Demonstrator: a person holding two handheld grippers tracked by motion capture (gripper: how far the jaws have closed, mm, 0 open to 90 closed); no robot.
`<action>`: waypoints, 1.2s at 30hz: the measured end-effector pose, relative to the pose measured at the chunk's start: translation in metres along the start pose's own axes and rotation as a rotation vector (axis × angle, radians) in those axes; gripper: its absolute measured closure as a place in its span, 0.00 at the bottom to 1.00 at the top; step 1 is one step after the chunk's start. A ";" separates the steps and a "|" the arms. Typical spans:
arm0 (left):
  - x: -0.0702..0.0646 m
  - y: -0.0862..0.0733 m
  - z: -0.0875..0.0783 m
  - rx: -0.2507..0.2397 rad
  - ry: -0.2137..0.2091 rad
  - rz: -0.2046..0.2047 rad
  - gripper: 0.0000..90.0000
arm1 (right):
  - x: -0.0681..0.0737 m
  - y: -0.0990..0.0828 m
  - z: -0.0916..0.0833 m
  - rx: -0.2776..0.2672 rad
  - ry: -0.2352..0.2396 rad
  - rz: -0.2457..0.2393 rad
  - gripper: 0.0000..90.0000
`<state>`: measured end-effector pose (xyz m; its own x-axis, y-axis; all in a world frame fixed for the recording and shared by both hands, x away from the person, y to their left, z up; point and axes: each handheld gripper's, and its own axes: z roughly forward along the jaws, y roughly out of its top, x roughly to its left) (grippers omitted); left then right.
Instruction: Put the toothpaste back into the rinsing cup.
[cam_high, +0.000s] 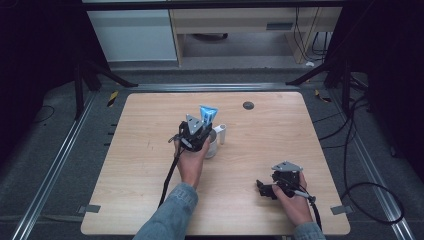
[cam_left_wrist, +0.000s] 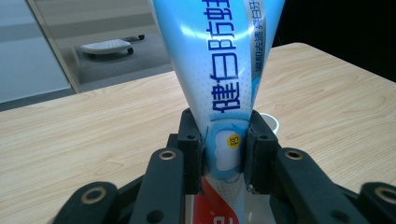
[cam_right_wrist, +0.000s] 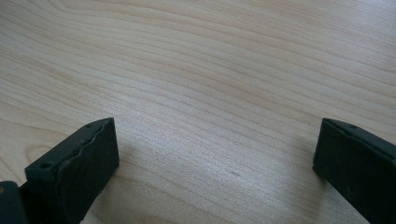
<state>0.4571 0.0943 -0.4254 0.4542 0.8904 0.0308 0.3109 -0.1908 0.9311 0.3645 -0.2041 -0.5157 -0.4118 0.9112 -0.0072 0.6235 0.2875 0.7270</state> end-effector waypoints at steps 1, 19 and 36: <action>0.000 0.000 0.000 0.002 0.001 -0.002 0.80 | 0.000 0.000 0.000 0.000 0.000 0.000 0.01; 0.002 0.002 0.005 0.030 -0.006 -0.011 0.78 | 0.000 0.000 0.000 -0.001 0.000 -0.001 0.00; 0.002 0.003 0.007 0.046 -0.010 -0.012 0.70 | 0.000 0.000 0.000 -0.001 0.000 -0.001 0.01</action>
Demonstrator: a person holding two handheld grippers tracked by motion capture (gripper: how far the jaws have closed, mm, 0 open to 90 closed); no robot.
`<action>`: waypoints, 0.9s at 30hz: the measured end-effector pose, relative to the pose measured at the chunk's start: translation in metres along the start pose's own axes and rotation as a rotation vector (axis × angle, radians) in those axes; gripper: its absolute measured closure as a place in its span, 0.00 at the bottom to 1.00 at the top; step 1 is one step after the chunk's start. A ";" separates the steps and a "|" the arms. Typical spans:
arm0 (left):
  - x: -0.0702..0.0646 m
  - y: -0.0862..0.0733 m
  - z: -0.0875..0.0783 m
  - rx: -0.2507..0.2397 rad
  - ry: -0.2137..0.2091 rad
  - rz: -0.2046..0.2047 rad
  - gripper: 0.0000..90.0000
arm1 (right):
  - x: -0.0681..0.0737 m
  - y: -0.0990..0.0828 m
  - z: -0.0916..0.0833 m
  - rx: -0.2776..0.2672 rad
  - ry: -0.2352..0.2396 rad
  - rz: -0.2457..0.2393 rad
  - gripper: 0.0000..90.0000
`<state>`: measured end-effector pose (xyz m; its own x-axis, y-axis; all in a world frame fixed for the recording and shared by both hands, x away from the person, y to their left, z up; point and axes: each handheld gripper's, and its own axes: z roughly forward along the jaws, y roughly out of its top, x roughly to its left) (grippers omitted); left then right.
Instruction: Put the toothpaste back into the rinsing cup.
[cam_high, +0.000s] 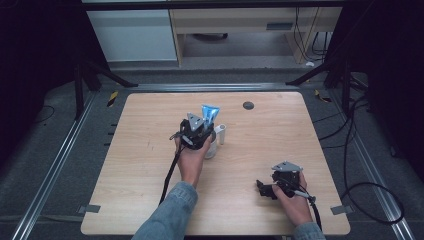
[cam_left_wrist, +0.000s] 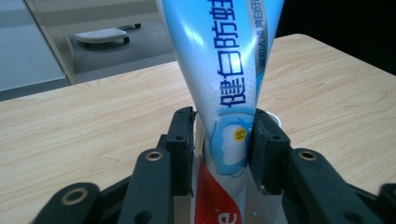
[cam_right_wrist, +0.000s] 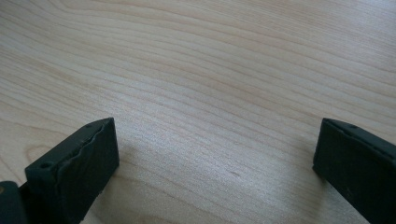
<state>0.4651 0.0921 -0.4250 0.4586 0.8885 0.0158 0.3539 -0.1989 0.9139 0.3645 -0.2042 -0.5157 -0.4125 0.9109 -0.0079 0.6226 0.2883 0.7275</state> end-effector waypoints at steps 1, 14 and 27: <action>0.000 0.000 0.000 -0.002 0.001 0.000 0.70 | 0.000 0.000 0.000 0.000 0.000 0.000 0.00; -0.002 -0.002 -0.002 -0.005 0.013 0.024 0.57 | 0.000 0.000 0.000 0.000 0.000 -0.001 0.00; -0.002 -0.001 -0.004 -0.001 0.004 0.019 0.41 | 0.000 0.000 0.000 0.000 0.000 -0.001 0.01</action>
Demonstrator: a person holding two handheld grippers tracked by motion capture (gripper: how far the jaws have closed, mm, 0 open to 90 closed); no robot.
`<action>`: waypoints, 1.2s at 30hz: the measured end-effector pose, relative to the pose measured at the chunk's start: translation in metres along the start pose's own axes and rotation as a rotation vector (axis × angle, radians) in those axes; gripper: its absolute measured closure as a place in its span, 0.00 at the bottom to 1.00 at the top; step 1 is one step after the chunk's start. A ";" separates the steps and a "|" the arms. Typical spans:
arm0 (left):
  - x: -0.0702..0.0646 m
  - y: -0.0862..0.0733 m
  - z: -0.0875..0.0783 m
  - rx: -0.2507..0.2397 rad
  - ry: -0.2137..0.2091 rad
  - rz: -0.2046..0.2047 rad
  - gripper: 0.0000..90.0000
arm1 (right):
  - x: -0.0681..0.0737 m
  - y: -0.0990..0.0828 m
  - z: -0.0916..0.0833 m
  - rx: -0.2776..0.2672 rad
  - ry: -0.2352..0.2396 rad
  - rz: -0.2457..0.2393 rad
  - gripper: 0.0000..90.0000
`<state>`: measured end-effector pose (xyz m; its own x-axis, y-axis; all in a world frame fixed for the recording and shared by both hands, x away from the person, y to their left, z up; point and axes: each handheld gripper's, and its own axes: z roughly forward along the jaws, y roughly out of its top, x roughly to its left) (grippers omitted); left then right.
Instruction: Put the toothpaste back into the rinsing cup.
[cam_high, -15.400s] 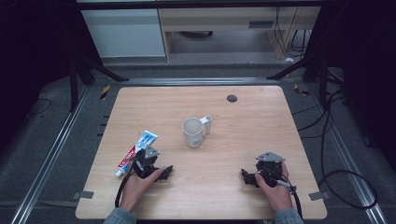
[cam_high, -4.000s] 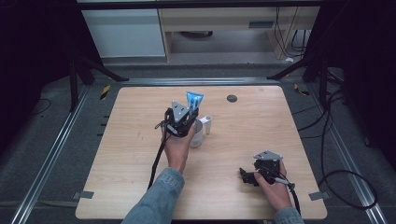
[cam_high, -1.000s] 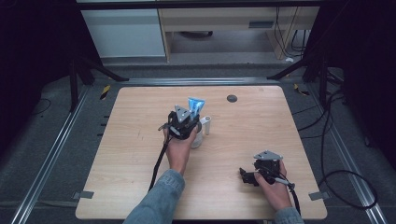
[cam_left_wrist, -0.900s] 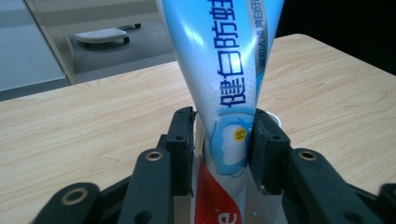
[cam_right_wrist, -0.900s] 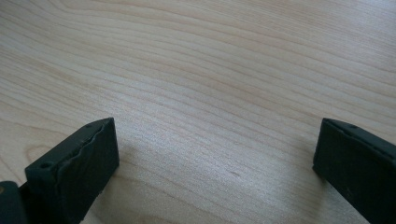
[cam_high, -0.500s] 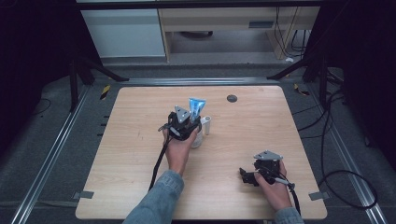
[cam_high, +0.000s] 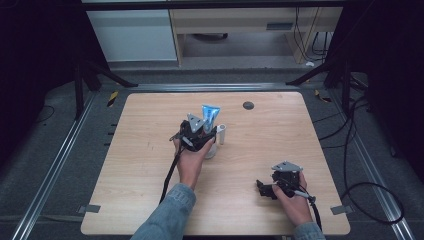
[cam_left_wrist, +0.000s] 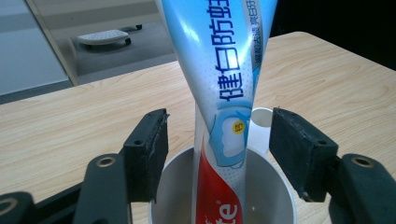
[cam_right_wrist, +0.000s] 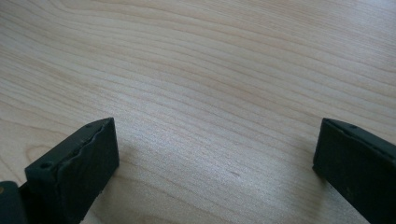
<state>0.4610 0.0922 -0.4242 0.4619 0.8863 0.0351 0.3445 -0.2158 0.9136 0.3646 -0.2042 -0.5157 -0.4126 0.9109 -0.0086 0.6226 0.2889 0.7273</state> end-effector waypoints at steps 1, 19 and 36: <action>0.000 0.000 0.000 0.000 0.001 0.000 0.40 | 0.000 0.000 0.000 0.000 0.001 0.000 0.01; 0.000 0.002 -0.005 0.029 -0.031 0.008 0.25 | 0.000 0.000 0.000 0.000 0.000 0.001 0.00; 0.000 0.000 -0.018 0.082 -0.048 0.056 0.15 | 0.000 0.000 0.000 0.000 0.001 0.000 0.00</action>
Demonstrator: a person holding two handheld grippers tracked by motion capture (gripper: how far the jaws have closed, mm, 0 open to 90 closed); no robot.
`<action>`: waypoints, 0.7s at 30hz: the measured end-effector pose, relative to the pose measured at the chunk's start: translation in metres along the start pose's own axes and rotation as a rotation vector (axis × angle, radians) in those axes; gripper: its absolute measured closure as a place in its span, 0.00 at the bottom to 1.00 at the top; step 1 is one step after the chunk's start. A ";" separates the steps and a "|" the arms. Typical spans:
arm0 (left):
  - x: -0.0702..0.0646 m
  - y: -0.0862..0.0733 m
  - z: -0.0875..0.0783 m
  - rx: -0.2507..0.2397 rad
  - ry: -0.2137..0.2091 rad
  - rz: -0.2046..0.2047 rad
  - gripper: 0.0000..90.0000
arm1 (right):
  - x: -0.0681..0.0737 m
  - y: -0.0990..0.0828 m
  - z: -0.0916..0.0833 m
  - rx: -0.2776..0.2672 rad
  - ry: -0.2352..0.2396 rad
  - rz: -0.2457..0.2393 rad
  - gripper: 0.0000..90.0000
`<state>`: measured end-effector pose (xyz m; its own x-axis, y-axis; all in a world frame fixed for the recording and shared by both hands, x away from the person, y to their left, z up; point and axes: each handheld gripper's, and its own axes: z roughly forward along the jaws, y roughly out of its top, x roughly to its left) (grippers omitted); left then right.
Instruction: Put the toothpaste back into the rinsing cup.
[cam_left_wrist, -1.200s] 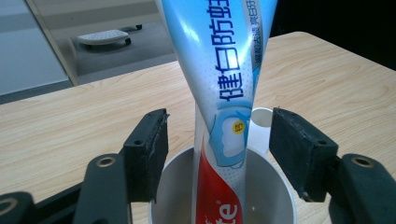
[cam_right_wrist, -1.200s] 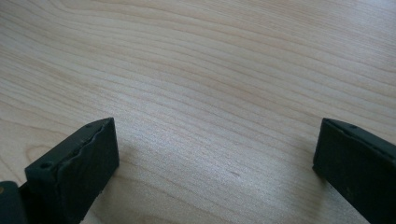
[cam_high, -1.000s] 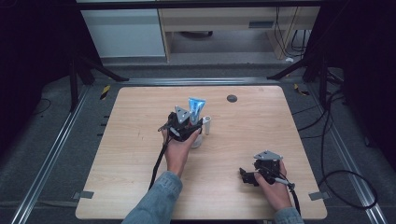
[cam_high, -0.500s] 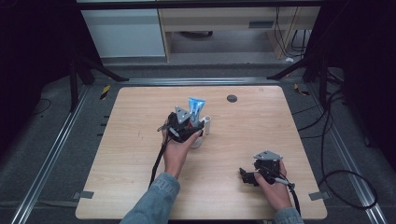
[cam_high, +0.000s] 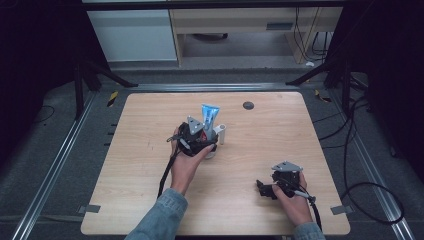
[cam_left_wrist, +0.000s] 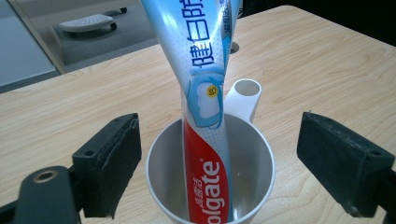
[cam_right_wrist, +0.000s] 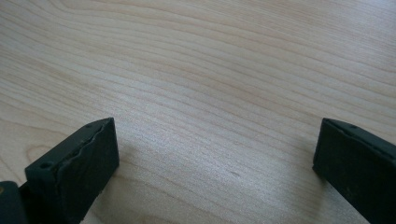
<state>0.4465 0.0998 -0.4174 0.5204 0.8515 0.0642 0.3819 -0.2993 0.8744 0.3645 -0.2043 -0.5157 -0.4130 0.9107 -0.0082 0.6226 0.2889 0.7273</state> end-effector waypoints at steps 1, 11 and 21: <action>0.000 0.000 -0.001 0.001 -0.002 0.004 0.15 | 0.000 0.000 0.000 0.000 -0.001 0.000 0.00; 0.000 -0.002 -0.010 -0.011 -0.025 0.040 0.12 | 0.000 0.000 0.000 0.000 -0.001 0.001 0.00; -0.004 -0.006 -0.022 -0.027 -0.034 0.086 0.09 | 0.000 0.000 0.000 0.001 0.000 0.002 0.00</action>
<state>0.4255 0.1070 -0.4123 0.5764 0.8077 0.1237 0.3141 -0.3587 0.8790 0.3645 -0.2041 -0.5157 -0.4116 0.9113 -0.0071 0.6239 0.2874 0.7268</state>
